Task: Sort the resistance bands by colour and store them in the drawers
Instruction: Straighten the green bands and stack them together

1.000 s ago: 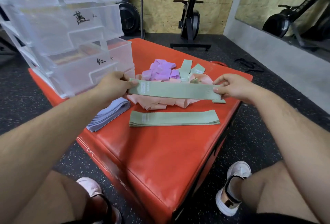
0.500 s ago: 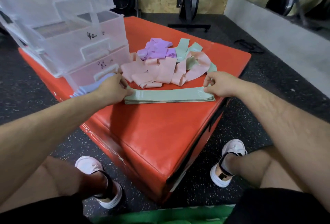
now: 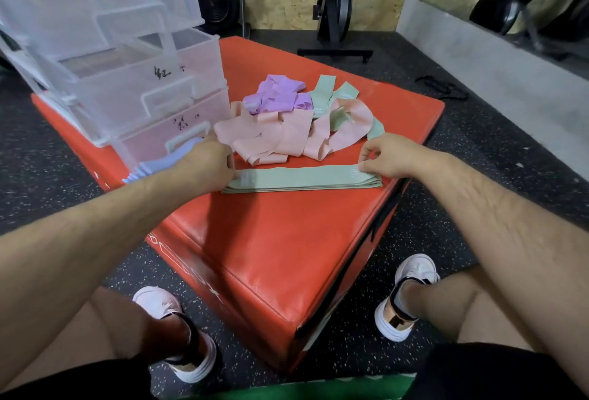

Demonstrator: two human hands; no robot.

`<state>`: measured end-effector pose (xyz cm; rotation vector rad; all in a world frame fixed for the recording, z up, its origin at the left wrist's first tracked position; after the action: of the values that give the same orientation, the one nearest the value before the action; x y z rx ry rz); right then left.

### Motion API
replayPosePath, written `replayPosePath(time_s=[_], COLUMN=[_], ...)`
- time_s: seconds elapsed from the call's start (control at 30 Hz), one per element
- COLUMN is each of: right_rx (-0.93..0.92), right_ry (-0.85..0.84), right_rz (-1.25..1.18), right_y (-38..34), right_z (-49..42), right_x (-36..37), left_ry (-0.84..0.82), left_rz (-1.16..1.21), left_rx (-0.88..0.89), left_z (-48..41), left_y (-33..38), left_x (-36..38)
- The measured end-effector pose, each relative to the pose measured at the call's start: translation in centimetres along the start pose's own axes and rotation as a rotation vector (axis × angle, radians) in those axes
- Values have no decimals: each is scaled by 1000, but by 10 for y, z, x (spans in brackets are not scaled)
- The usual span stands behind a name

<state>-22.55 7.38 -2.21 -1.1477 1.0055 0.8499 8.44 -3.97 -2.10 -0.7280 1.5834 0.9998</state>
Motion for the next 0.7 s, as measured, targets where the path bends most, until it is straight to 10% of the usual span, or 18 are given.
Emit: replayPosePath(time_s=[0.27,0.7], right_rx=[110,163], right_ry=[202,26], right_rz=[-93,-16], right_y=[40,72], right_z=[-16,-49], right_x=[-51,-15], left_ry=[48,-137], left_rz=[114,333], left_rx=[202,427], left_z=[-36,-75], left_y=[92,220], left_x=[-22,27])
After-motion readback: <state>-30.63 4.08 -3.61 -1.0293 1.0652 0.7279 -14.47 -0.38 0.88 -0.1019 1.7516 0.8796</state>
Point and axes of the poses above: each hand's wrist, its own z-axis away from the middle knuckle, its own x-axis out of the palm, y = z × x, the point moved 9 cm from there along -z, towards the middle knuckle, and after that the axes turned 3 degrees about -x, right-handed, at the moved point
